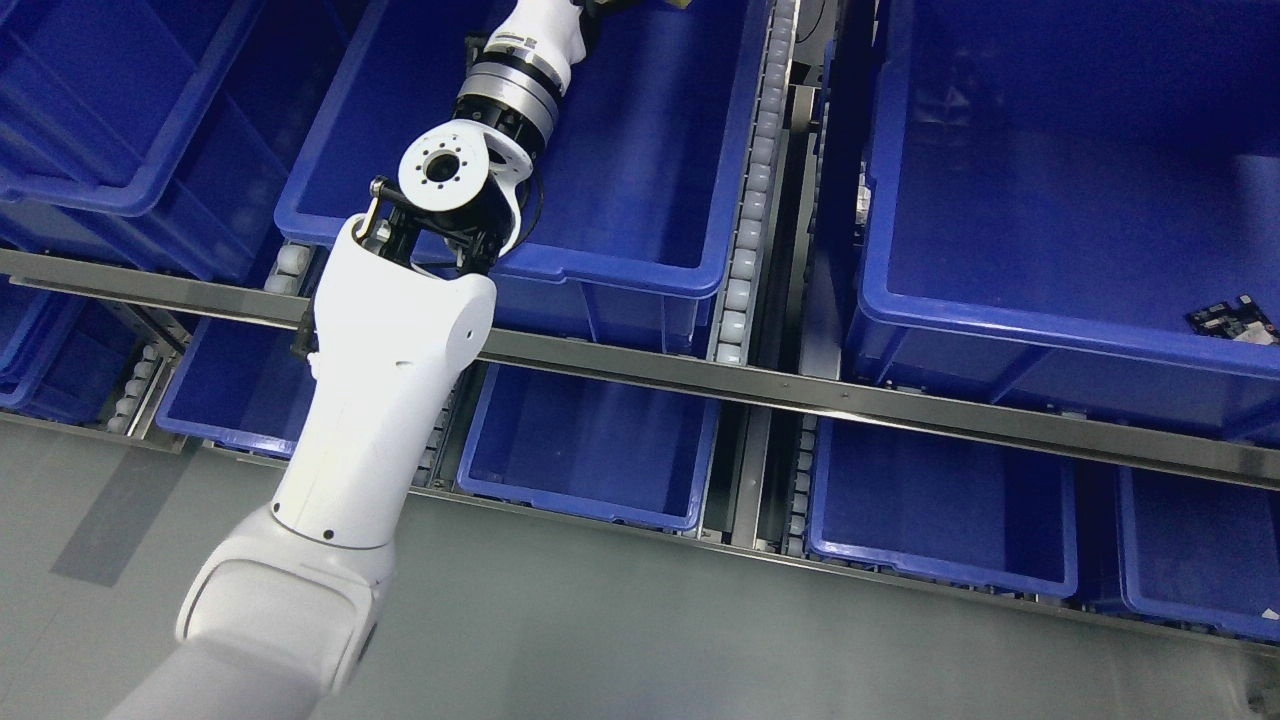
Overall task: Move yellow foam block to right shelf middle
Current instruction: 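Lower the cube into a middle-shelf blue bin and open the left hand, then withdraw the open left hand up from the blue bin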
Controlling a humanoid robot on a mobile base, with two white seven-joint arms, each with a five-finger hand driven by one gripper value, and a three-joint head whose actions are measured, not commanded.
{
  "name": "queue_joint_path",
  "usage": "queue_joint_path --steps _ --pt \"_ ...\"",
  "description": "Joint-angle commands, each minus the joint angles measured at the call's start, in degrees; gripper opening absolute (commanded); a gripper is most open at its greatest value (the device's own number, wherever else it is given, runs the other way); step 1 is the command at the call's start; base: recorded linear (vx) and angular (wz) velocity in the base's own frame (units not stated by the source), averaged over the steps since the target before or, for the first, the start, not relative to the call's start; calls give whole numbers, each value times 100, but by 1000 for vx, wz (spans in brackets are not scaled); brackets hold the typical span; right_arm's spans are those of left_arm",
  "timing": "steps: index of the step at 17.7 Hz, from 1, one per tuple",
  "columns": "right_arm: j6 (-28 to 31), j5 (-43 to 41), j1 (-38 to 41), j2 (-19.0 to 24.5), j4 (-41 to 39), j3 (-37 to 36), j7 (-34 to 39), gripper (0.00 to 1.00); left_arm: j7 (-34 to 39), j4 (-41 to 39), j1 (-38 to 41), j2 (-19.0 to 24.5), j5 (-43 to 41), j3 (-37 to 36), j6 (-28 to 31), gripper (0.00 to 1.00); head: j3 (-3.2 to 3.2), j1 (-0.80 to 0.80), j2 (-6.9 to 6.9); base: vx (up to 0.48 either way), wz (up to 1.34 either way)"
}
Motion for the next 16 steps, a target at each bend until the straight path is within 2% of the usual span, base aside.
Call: queue_joint_path --steps 1,5,6,8,10,11,13,16 --pt "-28 0 -10 -100 -100 0 0 100 60 808 -189 84 -7 81 511 100 0 0 0 47 -86" --pt "-28 0 -10 -100 -100 0 0 100 -19 694 -346 84 2 345 467 100 0 0 0 35 -38" --pt "-28 0 -10 -100 -100 0 0 100 -72 598 -373 84 2 433 293 100 0 0 0 22 -6" --pt "-28 0 -10 -100 -100 0 0 100 -256 300 -76 84 2 653 -470 100 0 0 0 0 0" --pt "-28 0 -10 -100 -100 0 0 100 -292 97 381 84 2 671 -1620 100 0 0 0 0 0" --pt "-28 0 -18 -100 -100 0 0 100 -301 -52 557 84 2 680 -1921 100 0 0 0 0 0" --pt "-28 0 -18 -100 -100 0 0 100 -335 -647 1092 84 2 680 -2108 100 0 0 0 0 0" --pt "-28 0 -10 -100 -100 0 0 100 -477 -1361 1612 84 2 706 -2074 100 0 0 0 -13 -29"
